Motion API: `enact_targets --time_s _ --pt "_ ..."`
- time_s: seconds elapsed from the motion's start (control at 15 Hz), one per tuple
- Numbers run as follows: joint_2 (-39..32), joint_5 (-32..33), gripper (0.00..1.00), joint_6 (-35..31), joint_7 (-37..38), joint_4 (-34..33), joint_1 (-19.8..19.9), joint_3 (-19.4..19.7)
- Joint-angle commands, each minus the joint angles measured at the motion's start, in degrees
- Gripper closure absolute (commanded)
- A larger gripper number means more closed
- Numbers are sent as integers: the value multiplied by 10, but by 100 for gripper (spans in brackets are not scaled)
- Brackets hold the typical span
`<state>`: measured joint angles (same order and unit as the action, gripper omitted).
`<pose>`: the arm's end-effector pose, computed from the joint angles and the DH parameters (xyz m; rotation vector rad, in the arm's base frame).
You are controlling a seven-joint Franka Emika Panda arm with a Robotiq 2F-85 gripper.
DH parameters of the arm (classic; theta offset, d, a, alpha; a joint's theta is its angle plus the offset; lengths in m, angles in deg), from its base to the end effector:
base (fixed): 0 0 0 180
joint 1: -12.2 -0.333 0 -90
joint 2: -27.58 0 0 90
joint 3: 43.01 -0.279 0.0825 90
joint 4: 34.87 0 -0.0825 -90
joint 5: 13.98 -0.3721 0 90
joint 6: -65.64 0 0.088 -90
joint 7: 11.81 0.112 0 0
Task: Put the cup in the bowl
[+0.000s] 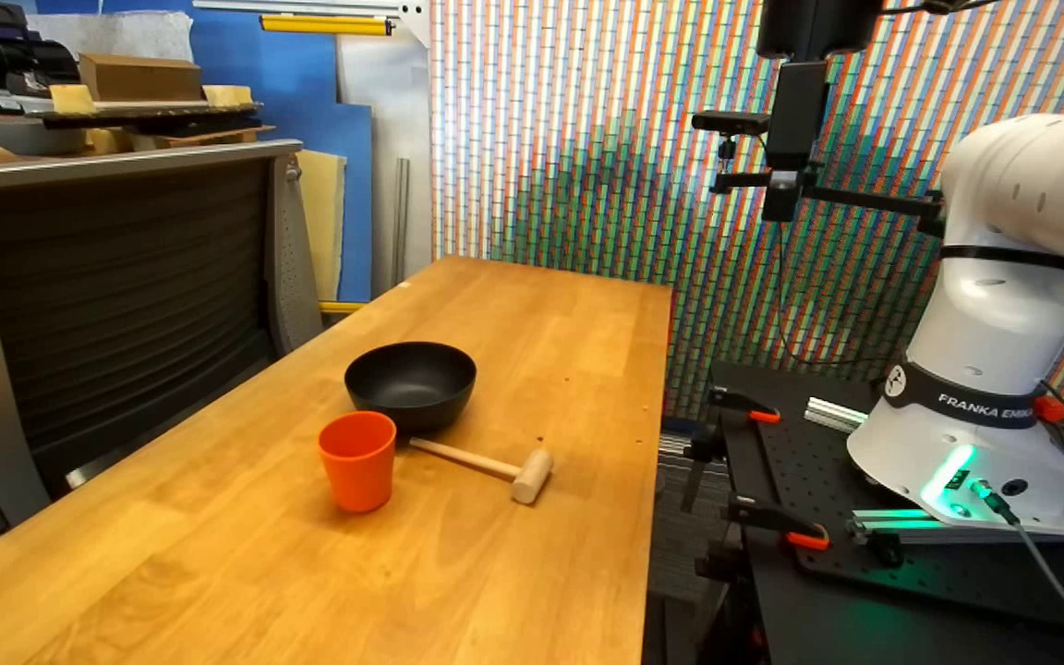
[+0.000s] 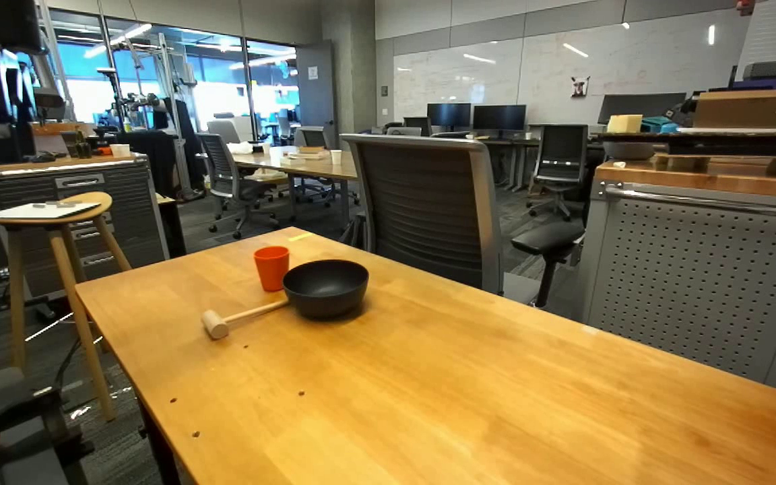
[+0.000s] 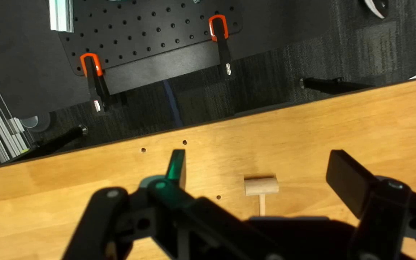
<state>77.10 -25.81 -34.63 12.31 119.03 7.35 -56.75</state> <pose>0.2859 0.1109 0.4386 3.1103 -0.3624 -0.1304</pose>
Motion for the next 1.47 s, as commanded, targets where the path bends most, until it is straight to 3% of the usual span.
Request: enact_targets --time_s 0.0,0.53,0.73,0.87,1.13,1.4 --pt "0 -2 0 2 -2 -1 4 -3" --pt "-13 0 0 0 -2 -8 7 -4" --pt "-105 0 0 -37 4 -55 11 -23" --pt "-170 4 0 -71 15 -95 20 -57" --pt "-300 59 0 -107 55 -184 56 -125" --pt "-437 146 0 -98 101 -287 92 -174"
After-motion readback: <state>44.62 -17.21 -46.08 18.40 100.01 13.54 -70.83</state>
